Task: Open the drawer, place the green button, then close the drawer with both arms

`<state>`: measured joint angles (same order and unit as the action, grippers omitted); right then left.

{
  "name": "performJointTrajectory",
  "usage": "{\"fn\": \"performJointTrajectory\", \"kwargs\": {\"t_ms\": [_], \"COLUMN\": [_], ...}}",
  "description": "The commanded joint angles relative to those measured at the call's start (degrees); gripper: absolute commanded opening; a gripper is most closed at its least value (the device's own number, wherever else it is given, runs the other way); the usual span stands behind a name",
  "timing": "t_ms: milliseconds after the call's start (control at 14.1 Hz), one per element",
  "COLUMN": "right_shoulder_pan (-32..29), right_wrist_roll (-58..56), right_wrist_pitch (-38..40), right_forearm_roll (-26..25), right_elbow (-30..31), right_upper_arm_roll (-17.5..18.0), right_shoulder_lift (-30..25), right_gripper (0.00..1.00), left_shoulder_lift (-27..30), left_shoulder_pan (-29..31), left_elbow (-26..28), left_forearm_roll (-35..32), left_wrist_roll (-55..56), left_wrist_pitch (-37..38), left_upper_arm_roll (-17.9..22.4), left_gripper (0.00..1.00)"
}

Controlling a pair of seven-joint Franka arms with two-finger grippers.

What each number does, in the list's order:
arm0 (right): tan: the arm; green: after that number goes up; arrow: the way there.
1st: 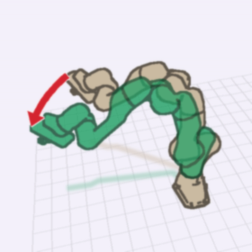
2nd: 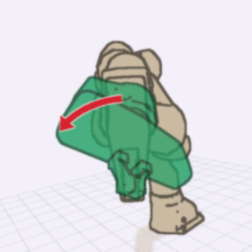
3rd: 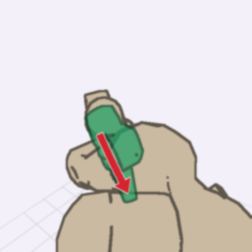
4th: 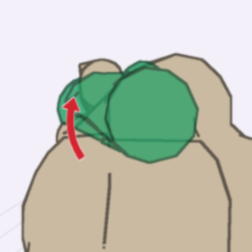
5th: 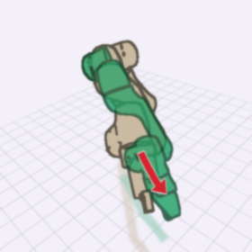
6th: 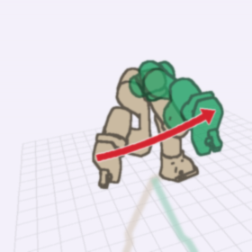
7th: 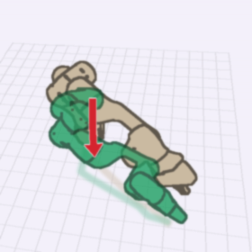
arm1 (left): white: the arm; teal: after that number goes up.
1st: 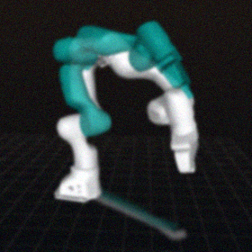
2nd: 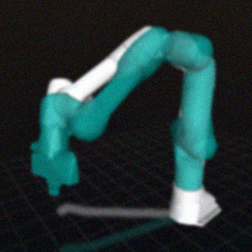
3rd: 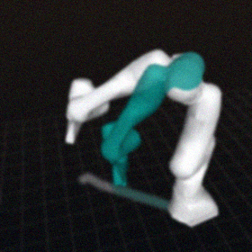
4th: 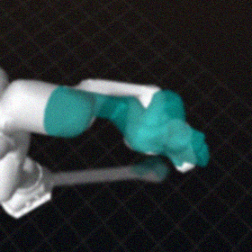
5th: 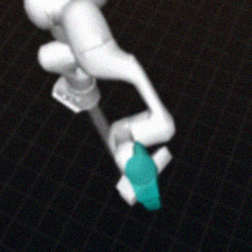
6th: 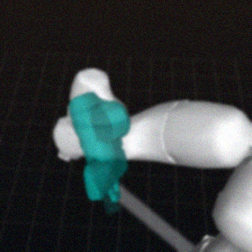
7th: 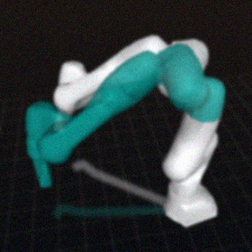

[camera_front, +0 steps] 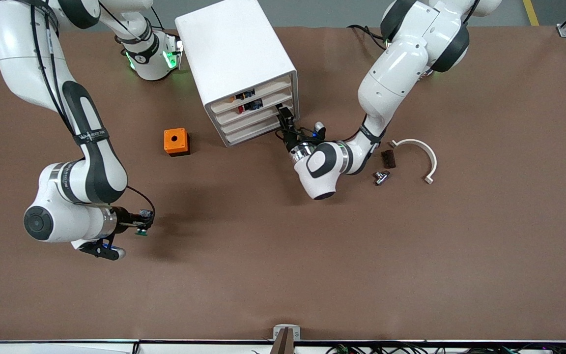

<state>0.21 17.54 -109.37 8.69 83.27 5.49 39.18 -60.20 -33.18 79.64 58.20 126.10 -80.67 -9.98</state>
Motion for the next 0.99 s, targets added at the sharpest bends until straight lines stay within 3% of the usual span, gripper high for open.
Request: {"fn": "performJointTrajectory", "kwargs": {"t_ms": [0,496,920], "right_shoulder_pan": [-0.21,4.18,9.8], "right_wrist_roll": [4.68,24.18,41.59], "right_wrist_pitch": [3.97,9.68,13.82], "right_forearm_roll": [3.09,3.53,5.45], "right_elbow": [-0.39,-0.57,-0.04], "right_upper_arm_roll": [0.22,0.93,0.93], "right_shoulder_lift": [-2.62,-8.41,-12.72], "right_gripper": [0.0,0.0,0.0], "left_shoulder_lift": [-0.09,-0.35,-0.97], "left_shoulder_pan": [-1.53,-1.27,2.33], "left_elbow": [-0.01,-0.1,-0.28], "left_forearm_roll": [0.34,0.86,1.04], "left_wrist_roll": [0.9,0.38,0.64], "left_wrist_pitch": [1.04,0.95,0.86], "left_upper_arm_roll": [0.05,0.4,0.66], "left_gripper": [0.45,0.18,0.14]}}
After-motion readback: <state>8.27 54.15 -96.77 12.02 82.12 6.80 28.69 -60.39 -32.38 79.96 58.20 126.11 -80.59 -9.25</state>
